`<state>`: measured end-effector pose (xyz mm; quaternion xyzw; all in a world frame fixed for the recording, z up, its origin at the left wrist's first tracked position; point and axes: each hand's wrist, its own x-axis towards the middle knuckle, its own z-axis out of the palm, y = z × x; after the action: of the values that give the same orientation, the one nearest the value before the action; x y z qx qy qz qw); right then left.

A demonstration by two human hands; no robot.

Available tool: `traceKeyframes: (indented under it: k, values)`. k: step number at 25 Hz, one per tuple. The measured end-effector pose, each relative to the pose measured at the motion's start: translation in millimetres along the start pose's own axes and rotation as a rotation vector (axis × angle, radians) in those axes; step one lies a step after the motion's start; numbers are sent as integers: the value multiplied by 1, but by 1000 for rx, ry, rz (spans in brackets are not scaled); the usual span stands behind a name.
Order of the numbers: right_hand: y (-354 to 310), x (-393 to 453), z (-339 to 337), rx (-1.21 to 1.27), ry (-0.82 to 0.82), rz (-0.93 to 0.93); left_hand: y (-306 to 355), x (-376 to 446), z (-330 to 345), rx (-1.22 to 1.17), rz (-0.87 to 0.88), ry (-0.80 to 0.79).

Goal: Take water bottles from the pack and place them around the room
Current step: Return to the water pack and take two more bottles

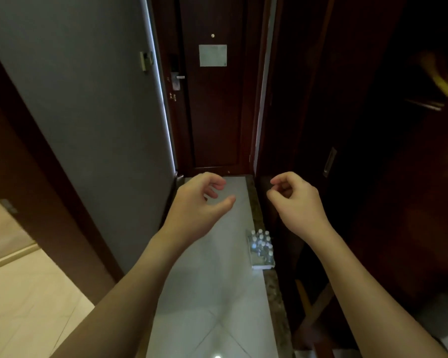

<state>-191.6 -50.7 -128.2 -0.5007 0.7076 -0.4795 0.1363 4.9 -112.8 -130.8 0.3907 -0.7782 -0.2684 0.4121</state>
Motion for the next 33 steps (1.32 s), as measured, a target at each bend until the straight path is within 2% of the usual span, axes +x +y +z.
traceKeyframes:
  k: [9,13,18,23,27,30,33]
  values:
    - [32,220,103,-33,79,75,-121,246,50,-95,63,-134]
    - [47,300,114,-43,154,118,-142,347,85,-155,106,-225]
    - [109,393,123,-70,215,188,-172,435,163,-262,53,-325]
    - [216,479,152,41,219,349,-229,505,266,-200,1,-397]
    - [329,521,188,116,247,621,-309,551,356,-134,-98,-500]
    - [440,522,229,112,297,809,-395,549,444,-115,-174,-618]
    - [567,494,299,65,307,953,-518,504,553,-71,-241,-740]
